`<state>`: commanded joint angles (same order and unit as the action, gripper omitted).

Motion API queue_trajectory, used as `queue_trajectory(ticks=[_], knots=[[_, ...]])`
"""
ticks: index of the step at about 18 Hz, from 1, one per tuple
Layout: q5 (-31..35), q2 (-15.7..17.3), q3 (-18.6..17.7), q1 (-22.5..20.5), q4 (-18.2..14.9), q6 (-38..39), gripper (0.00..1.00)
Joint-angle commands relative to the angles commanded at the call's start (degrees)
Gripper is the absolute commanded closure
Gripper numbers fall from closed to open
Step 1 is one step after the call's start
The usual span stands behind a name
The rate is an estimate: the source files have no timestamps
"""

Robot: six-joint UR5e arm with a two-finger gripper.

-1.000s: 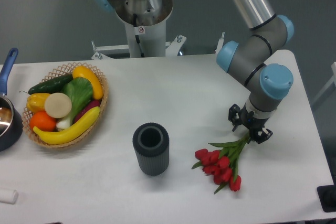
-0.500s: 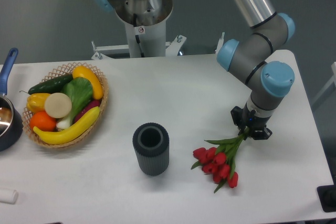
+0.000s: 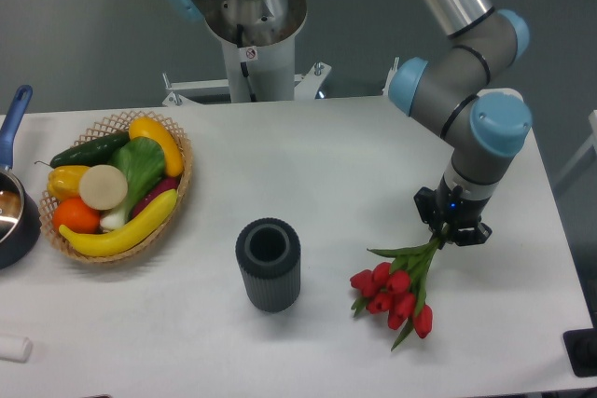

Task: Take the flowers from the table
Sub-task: 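Lift the gripped tulip bunch up off the table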

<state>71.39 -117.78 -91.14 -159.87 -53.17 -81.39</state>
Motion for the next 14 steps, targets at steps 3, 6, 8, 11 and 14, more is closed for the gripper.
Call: queue_trajectory(ticks=[3, 6, 8, 11, 14], knots=[[-6.2, 2.5, -0.3, -1.6, 0.2, 0.2, 0.82], [-14.7, 5.6, -1.6, -3.7, 0.2, 4.3, 0.82], [-20.9, 7.9, -1.9, -5.0, 0.2, 6.2, 0.82], [-31.6, 10.8, -2.7, -6.6, 0.2, 9.7, 0.82], [-38.6, 12.5, -3.8, -8.1, 0.2, 10.4, 0.82]])
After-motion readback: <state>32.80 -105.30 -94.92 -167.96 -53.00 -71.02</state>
